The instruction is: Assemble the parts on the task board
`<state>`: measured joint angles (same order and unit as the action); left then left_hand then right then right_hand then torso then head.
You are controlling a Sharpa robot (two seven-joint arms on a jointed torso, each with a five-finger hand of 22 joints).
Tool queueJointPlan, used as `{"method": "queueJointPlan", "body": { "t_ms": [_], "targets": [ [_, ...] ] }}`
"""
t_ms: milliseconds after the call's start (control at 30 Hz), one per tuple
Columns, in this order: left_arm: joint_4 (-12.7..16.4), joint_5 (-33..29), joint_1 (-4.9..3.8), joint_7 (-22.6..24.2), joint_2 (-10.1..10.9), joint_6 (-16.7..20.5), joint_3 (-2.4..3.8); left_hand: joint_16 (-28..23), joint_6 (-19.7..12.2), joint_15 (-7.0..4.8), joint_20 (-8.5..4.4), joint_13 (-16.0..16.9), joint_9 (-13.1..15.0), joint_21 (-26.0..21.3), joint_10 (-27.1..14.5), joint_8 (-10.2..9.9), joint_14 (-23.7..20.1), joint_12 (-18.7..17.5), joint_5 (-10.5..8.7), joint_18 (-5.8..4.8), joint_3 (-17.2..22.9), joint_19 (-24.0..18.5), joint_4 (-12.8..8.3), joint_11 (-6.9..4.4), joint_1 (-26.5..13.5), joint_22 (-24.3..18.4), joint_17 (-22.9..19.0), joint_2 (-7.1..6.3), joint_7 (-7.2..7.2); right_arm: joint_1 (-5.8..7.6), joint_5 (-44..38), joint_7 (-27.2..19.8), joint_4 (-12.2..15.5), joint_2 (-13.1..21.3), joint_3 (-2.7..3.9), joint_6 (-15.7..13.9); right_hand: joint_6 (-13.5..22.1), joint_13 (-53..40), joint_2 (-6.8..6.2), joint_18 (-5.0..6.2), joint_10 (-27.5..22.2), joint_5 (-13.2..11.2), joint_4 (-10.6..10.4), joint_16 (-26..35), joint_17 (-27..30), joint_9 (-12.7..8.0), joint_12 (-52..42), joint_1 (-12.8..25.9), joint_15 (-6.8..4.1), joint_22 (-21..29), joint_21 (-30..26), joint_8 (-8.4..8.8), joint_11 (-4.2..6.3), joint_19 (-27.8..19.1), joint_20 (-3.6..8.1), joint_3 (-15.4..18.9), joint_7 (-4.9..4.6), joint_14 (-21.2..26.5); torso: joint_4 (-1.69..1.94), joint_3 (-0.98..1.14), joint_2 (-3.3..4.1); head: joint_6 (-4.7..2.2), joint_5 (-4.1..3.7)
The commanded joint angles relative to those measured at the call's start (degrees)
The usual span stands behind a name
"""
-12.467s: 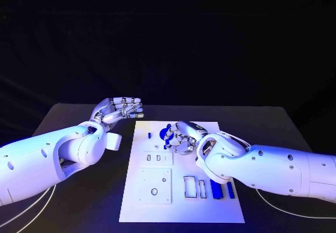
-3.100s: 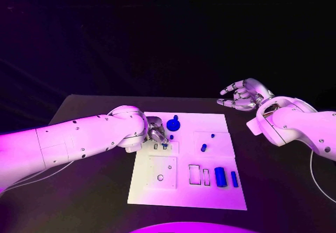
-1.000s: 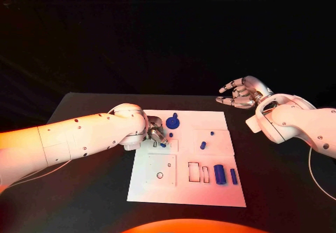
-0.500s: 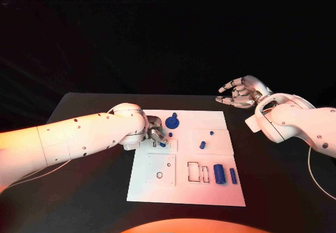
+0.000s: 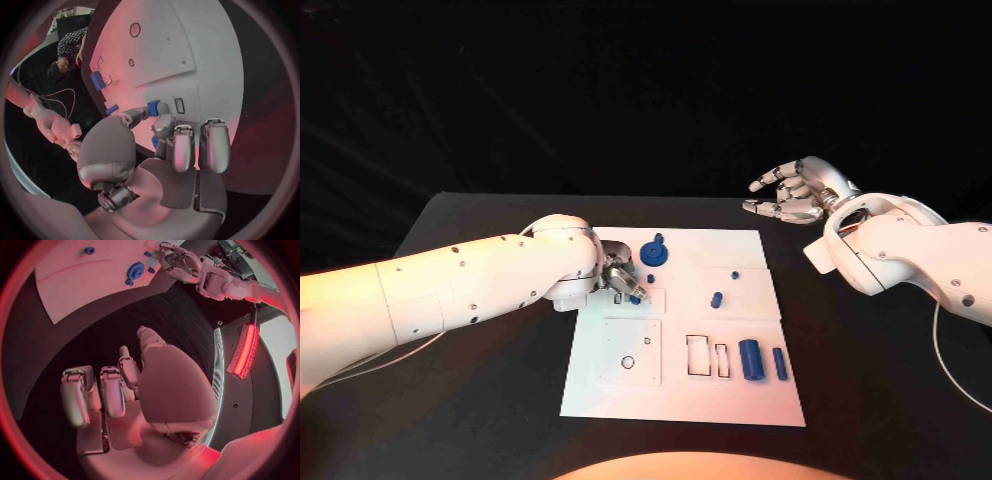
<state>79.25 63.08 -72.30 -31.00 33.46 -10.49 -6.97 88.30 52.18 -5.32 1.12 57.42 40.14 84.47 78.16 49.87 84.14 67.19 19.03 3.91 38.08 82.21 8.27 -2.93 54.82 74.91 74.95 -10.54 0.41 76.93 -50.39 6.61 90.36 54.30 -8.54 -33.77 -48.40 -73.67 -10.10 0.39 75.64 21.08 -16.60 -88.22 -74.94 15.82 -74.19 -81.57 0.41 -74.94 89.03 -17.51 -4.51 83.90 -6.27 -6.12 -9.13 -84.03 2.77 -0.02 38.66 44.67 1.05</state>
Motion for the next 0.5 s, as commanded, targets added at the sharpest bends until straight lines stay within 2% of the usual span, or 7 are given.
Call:
{"method": "queueJointPlan", "body": {
  "t_ms": [33, 500],
  "targets": [
    [0.1, -0.5, 0.13, 0.1, -0.2, -1.1, -0.07, 0.3, 0.2, -0.42, -0.34, 0.1, -0.1, -0.2, 0.3, -0.4, 5.2, 0.2, -0.21, -1.06, -1.1, -0.2, 0.5, -0.07, -0.6, 2.5, 12.8, 0.03, 0.33, -0.02, -0.2, -0.8, 0.1, 0.0, 0.01, 0.3, -0.2, 0.1, -0.25, -0.08, -0.1, 0.1, 0.0, 0.3, -10.5, -0.1, -0.1, 0.4, -0.4, -14.4, -0.2, -0.36, 0.23, 5.5, 0.32, -0.4, 0.01, -4.8, 0.0, 0.02, 0.06, -0.02, -0.1],
    [-0.4, -0.4, 0.13, 0.1, -0.3, -0.6, -0.07, 0.3, 0.4, -0.39, -0.33, 0.1, -0.2, -0.2, 0.3, -0.6, 5.2, 0.2, -0.32, -1.07, -4.0, -0.1, 2.3, -0.04, -0.7, 2.6, 12.8, 0.11, 0.36, -0.02, -0.1, -0.9, 0.1, 0.1, 0.01, 0.2, -0.1, 0.2, -0.36, -0.06, -0.2, -0.4, 0.0, 0.3, -10.4, -0.1, 0.0, 0.8, -0.39, -14.3, -0.3, -0.4, 0.22, 5.5, 0.32, -0.3, 0.01, -4.8, -0.01, -0.01, 0.04, -0.01, -0.26]
  ]
}}
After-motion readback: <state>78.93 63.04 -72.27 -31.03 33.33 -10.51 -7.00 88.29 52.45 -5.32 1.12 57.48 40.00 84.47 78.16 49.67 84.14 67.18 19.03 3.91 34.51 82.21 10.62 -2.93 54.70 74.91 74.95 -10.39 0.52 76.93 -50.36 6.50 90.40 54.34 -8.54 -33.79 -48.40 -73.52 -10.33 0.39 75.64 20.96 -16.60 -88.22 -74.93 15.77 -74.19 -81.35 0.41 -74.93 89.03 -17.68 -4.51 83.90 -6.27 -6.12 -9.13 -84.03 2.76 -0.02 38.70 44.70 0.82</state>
